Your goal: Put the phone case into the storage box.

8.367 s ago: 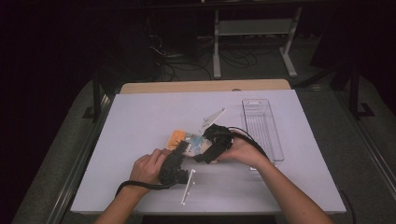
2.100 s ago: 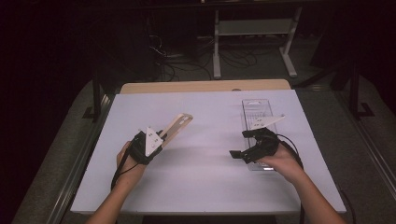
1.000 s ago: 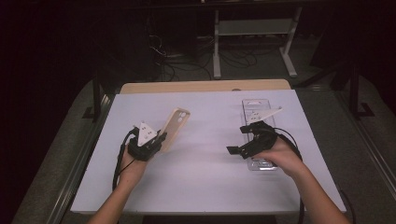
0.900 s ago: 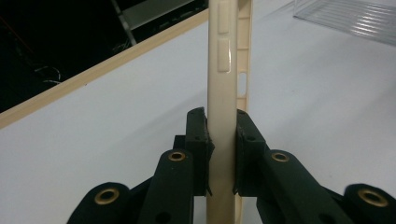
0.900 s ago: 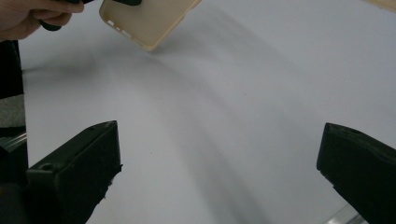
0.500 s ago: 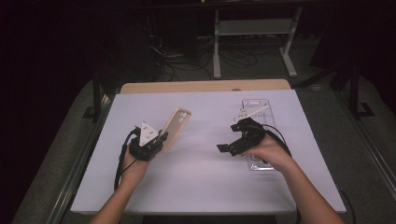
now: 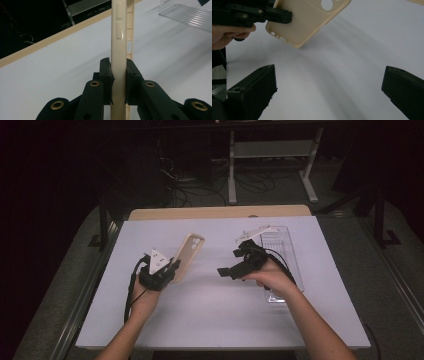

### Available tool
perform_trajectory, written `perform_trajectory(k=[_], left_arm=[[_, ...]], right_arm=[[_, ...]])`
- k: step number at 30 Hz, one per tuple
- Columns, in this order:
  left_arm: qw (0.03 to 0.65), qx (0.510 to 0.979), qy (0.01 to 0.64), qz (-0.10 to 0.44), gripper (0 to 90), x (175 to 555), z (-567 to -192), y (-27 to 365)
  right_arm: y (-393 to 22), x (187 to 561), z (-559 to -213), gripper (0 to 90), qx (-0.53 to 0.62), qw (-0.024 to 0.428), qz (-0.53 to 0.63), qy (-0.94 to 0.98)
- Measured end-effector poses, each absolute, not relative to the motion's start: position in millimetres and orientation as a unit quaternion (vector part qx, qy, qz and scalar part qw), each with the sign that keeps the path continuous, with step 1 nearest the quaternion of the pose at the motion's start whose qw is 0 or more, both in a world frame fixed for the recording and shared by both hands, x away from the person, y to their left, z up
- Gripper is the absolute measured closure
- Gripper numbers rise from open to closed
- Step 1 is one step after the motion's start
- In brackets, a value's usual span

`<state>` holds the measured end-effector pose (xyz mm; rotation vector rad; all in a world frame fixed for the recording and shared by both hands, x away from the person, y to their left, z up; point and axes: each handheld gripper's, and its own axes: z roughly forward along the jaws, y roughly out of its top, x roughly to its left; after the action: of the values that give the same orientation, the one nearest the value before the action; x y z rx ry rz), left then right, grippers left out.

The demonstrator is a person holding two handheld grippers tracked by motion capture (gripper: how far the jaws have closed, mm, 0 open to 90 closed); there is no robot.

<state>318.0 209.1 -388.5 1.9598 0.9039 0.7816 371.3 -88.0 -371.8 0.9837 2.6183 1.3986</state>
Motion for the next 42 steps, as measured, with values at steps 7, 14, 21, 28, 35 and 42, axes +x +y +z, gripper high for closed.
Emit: perform_trajectory(k=[7, 14, 21, 28, 35, 42], left_arm=[[0.411, 0.775, 0.365, 0.311, 79.0, 320.7, -386.3, 206.8], [0.407, 0.777, 0.365, 0.313, 79.0, 323.7, -387.3, 198.9], [0.404, 0.772, 0.376, 0.314, 79.0, 328.5, -389.6, 191.1], [0.419, 0.762, 0.386, 0.309, 79.0, 326.2, -389.2, 186.8], [0.422, 0.764, 0.379, 0.307, 79.0, 321.2, -388.8, 185.2], [0.431, 0.761, 0.381, 0.301, 79.0, 318.2, -386.9, 186.2]], right_arm=[[-73.7, 378.6, -375.7, 0.0, 0.318, 0.006, 0.449, 0.835], [-64.3, 386.5, -380.6, 0.0, 0.327, 0.006, 0.455, 0.828], [-62.6, 392.4, -388.8, 0.0, 0.341, -0.002, 0.465, 0.817], [-59.3, 394.5, -395.3, 0.0, 0.35, -0.014, 0.476, 0.807], [-56.1, 393.2, -399.5, 0.0, 0.355, -0.036, 0.497, 0.791], [-58.3, 393.7, -399.7, 0.0, 0.369, -0.059, 0.518, 0.77]])
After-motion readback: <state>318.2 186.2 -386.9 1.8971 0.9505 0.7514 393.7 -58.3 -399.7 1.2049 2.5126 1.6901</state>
